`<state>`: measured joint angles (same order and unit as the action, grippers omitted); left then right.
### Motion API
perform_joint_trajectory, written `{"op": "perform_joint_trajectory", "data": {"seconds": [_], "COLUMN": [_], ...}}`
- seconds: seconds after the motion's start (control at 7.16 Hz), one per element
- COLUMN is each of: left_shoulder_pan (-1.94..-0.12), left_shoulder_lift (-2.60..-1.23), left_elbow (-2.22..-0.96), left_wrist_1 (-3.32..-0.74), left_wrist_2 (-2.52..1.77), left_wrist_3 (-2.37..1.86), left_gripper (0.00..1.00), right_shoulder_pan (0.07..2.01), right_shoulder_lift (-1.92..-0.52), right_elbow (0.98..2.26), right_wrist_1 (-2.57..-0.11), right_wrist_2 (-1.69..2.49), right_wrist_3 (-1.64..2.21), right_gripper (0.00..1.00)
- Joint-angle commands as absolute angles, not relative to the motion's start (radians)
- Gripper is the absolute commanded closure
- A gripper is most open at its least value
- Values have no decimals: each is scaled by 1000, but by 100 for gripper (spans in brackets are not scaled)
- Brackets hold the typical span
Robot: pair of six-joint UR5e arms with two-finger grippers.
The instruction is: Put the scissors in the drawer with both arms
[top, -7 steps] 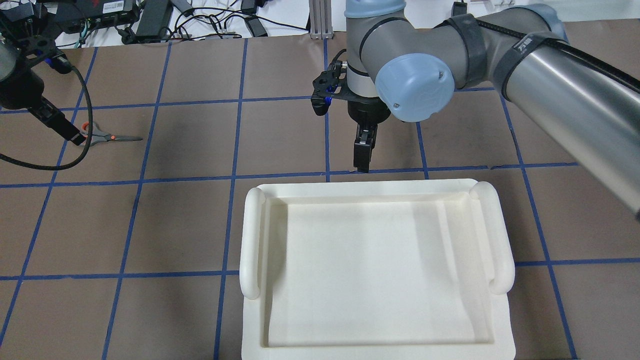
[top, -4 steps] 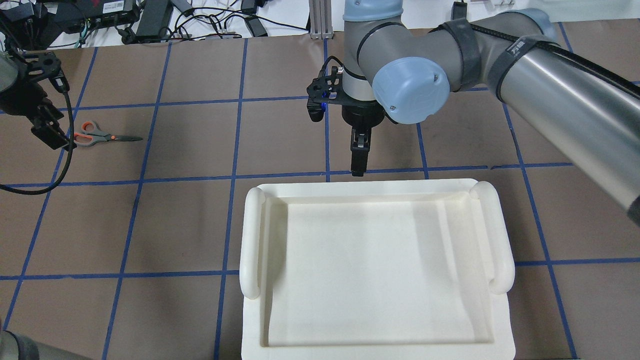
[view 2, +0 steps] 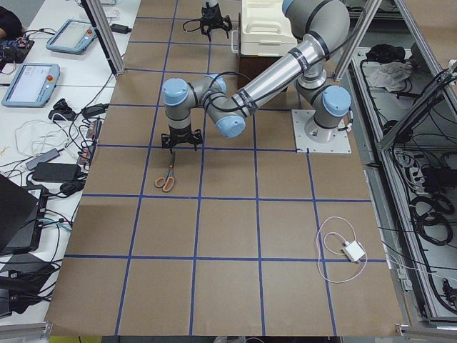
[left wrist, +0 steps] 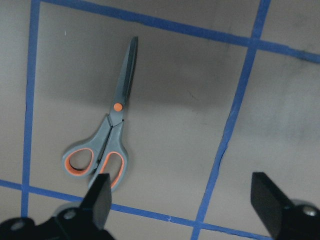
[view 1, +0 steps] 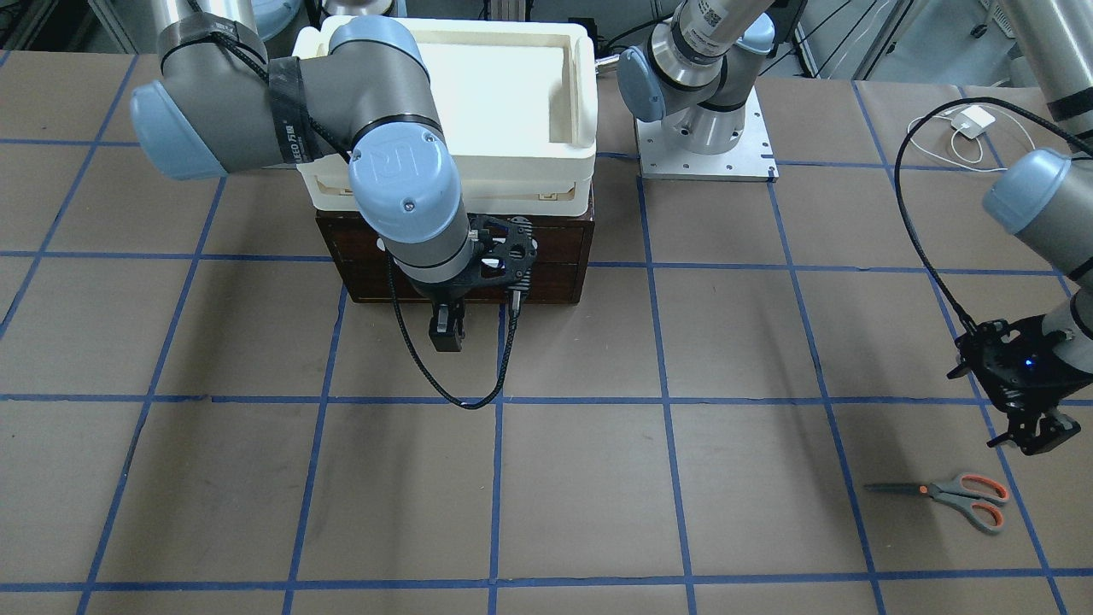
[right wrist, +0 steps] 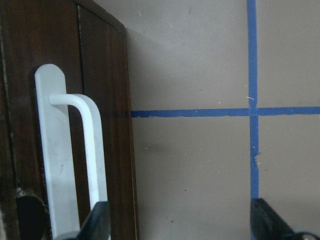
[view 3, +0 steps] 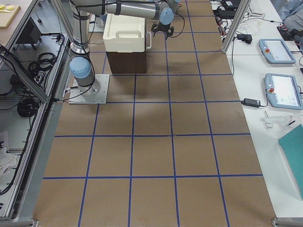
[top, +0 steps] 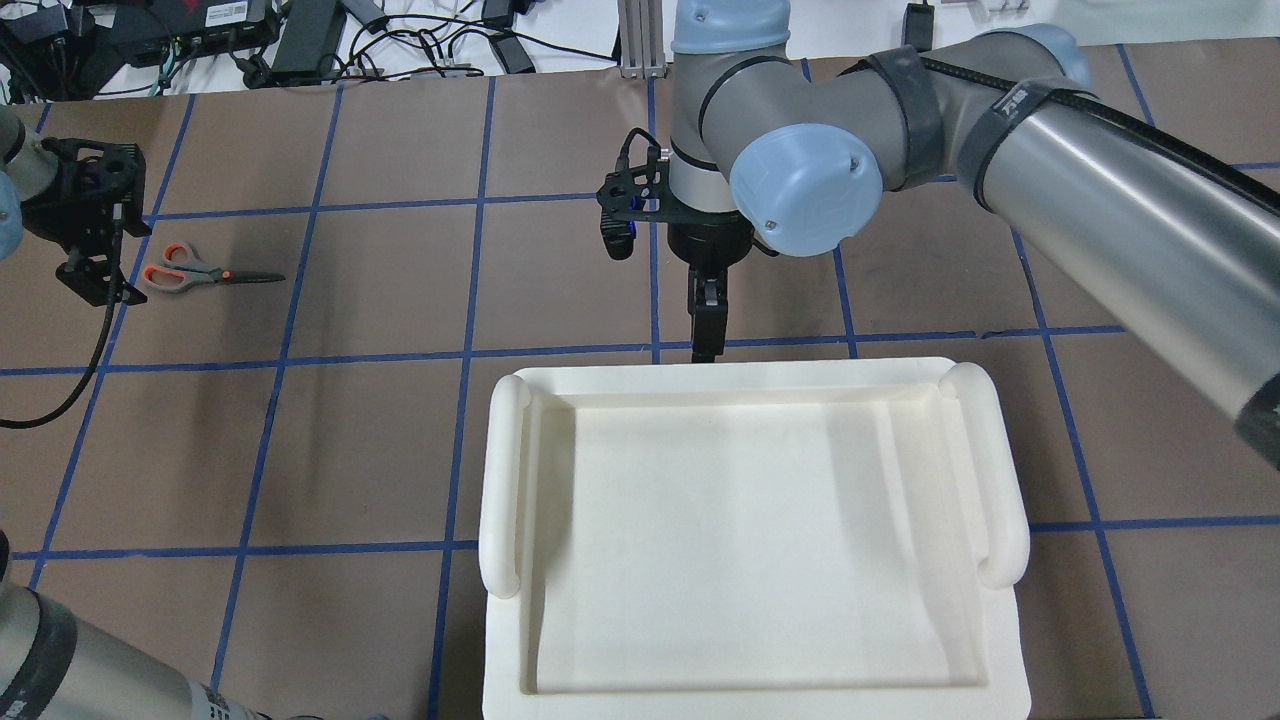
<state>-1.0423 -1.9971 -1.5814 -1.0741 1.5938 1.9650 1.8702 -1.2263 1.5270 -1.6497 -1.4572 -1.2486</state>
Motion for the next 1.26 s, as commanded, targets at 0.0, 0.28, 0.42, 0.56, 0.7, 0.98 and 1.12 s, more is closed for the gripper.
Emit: {"op": "perform_joint_trajectory", "data": {"seconds": [0.0, 0.28, 0.42, 0.56, 0.7, 0.98, 1.12], "left_shoulder_pan": [-1042, -1042, -1042, -1042, -1042, -1042, -1042], "left_shoulder_lift": [-2080, -2146, -2166, -2184, -2203, -2229, -2238], "left_elbow": [-1520, -1479, -1473, -1473, -1473, -1471, -1460], "left_wrist_1": [-1062, -1060, -1030, -1010, -997, -996, -996], "left_wrist_2": [1591, 1591, 1573, 1556, 1555, 1555, 1555], "left_wrist_3": [2122, 2230, 2240, 2244, 2249, 2246, 2247], "left_gripper": [0, 0, 0, 0, 0, 0, 0], "right_shoulder_pan": [1876, 1881, 1891, 1891, 1891, 1891, 1891], "right_shoulder_lift": [-1227, -1226, -1224, -1223, -1221, -1212, -1206], "right_elbow": [1528, 1528, 1534, 1546, 1548, 1552, 1555], "right_wrist_1": [-1586, -1585, -1583, -1585, -1585, -1585, -1586], "right_wrist_2": [-1470, -1502, -1503, -1505, -1505, -1505, -1503], "right_wrist_3": [-1255, -1298, -1293, -1298, -1301, -1299, -1298], "right_gripper": [0, 0, 0, 0, 0, 0, 0]}}
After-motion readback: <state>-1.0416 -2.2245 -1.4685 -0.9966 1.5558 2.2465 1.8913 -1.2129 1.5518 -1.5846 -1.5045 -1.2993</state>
